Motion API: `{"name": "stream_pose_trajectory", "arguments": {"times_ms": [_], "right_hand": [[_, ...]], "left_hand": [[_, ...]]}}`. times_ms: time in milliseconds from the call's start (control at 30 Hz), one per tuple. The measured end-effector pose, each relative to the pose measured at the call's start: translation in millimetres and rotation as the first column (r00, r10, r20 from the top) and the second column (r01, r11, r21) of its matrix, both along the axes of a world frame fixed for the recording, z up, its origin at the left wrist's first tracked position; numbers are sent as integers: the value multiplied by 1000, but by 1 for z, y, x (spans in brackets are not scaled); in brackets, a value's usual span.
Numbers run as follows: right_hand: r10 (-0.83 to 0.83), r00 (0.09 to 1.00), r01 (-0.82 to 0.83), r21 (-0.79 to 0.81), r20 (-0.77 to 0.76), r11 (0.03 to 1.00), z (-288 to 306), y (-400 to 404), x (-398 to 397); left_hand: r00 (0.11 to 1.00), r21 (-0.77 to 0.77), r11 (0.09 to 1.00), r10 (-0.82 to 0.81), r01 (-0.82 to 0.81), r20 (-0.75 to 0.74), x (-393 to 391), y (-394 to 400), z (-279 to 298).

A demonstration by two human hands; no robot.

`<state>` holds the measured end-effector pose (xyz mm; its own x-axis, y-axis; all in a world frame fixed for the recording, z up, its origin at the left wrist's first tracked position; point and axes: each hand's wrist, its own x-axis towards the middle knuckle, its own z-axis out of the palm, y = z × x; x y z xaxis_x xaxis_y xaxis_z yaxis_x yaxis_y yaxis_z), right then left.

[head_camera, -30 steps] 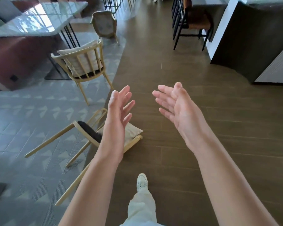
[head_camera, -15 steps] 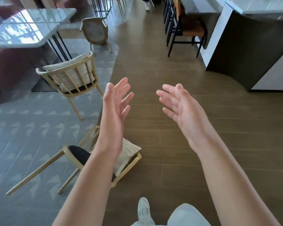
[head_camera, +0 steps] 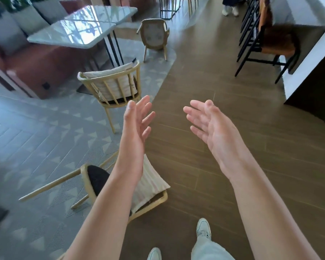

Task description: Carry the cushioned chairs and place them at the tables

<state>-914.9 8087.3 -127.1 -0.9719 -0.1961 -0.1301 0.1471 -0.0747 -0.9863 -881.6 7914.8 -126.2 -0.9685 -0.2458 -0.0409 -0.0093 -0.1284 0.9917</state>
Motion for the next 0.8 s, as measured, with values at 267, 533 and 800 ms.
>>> {"name": "stream_pose_trajectory", "arguments": {"times_ms": [267,533,800], "right_hand": [[190,980,-189,-26,52,982,-3,8,-79],[436,896,-438,9,89,899,-9,-68,-112],[582,808,-587,56,90,807,-11,-152,-128]], "left_hand": [[967,-29,967,255,-254,19,-39,26,-4],[876,-32,878,479,-478,63,-38,-22,-14],[828,-10,830,558,-558,62,-48,-80,-32]]}}
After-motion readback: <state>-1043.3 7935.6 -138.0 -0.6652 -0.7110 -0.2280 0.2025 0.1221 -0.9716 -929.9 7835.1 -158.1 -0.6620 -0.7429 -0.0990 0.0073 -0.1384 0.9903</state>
